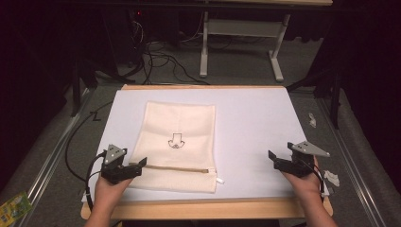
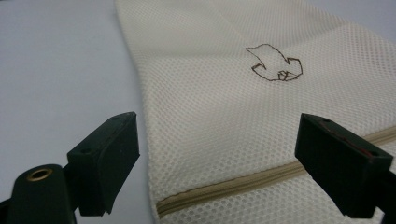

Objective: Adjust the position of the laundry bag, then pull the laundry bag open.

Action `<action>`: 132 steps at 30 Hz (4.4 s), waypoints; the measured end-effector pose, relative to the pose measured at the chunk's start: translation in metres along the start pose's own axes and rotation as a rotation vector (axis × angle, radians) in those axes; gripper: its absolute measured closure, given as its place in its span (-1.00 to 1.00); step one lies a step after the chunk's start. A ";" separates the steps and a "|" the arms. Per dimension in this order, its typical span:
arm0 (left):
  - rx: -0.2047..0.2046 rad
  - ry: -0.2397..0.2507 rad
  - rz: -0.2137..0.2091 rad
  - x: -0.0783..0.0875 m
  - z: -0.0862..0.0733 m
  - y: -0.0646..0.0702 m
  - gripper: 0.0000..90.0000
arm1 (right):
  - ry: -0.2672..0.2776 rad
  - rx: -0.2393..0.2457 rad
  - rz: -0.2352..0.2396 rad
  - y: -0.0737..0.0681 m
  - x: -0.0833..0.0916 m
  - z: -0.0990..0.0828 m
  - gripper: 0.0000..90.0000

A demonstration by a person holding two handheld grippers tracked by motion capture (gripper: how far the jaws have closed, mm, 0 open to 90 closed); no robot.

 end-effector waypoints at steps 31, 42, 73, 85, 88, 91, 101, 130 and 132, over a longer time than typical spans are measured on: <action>0.152 -0.225 -0.019 -0.020 -0.028 -0.010 0.97 | -0.039 0.002 0.031 -0.012 -0.001 -0.006 -0.43; 0.013 -0.284 -0.306 -0.027 -0.025 0.064 1.00 | -0.003 -0.030 0.072 -0.021 -0.002 -0.001 -0.08; 0.161 -0.220 -0.055 -0.041 -0.022 0.034 0.96 | -0.247 0.116 0.277 -0.130 -0.128 0.001 0.90; 0.058 -0.206 -0.195 -0.074 -0.010 0.091 0.96 | -0.228 0.089 0.183 -0.073 -0.066 -0.014 0.88; 0.009 -0.211 -0.198 -0.085 -0.010 0.100 0.96 | -0.204 0.061 0.160 -0.057 -0.053 -0.016 0.84; 0.001 -0.205 -0.191 -0.090 -0.010 0.105 0.95 | -0.197 0.050 0.149 -0.054 -0.054 -0.018 0.83; 0.095 -0.093 -0.201 -0.075 -0.003 0.093 0.26 | -0.118 -0.001 0.154 -0.049 -0.047 -0.007 0.19; 0.058 0.004 -0.170 -0.049 0.017 0.071 -0.15 | -0.187 -0.080 0.145 -0.042 0.023 -0.030 0.28; 0.049 -0.009 -0.176 -0.050 0.015 0.073 -0.17 | -0.214 -0.097 0.159 -0.042 0.023 -0.034 0.33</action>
Point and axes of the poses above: each handheld gripper's, and its own axes: x roughly backward along the jaws, z roughly out of its top, y roughly to its right, the point moved 5 cm from there along -x, roughly forward along the jaws, and after that the axes turned 14 degrees about y, right-handed, at the moved point
